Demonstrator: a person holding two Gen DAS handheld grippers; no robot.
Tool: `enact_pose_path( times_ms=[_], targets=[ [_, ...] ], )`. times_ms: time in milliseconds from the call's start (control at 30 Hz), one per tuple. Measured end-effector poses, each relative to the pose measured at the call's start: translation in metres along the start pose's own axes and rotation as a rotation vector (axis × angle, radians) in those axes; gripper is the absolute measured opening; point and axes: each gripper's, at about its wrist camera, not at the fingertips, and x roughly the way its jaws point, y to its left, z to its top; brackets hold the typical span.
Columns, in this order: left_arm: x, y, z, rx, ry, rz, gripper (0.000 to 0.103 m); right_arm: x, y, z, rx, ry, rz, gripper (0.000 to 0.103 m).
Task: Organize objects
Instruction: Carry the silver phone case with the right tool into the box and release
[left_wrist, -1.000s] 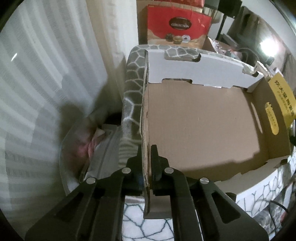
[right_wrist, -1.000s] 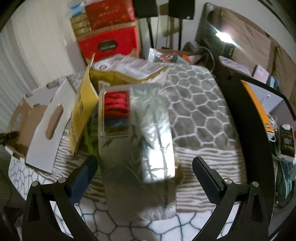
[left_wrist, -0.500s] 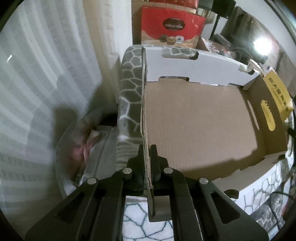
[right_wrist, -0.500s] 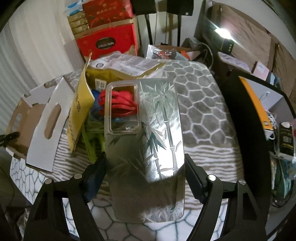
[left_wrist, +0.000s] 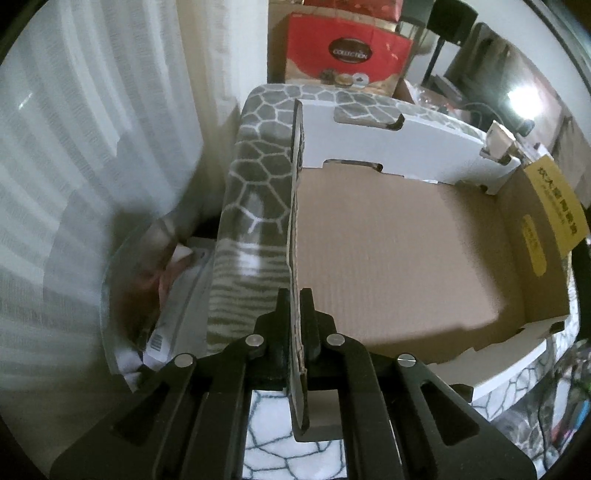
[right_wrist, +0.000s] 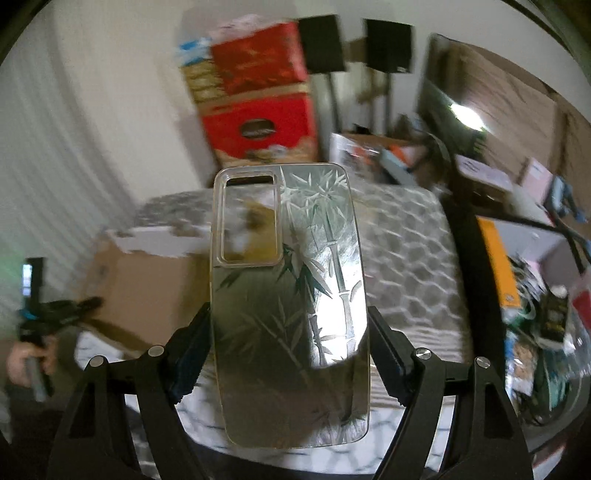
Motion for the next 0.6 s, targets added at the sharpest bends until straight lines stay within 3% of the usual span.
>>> enact_pose_path(
  times_ms=[133,267,600],
  targets=[
    [0.001,0.001,0.001,-0.012,-0.004,0.002,0.004,0.019,0.044,0.020,-0.022,0.032,0.093,0.080],
    [0.001,0.002,0.001,-0.023,-0.010,0.001,0.004,0.057,0.070,0.029,0.036,0.095,0.178,0.080],
    [0.000,0.002,-0.002,-0.036,-0.024,0.008,0.004,0.106,0.115,0.025,0.044,0.168,0.166,0.080]
  ],
)
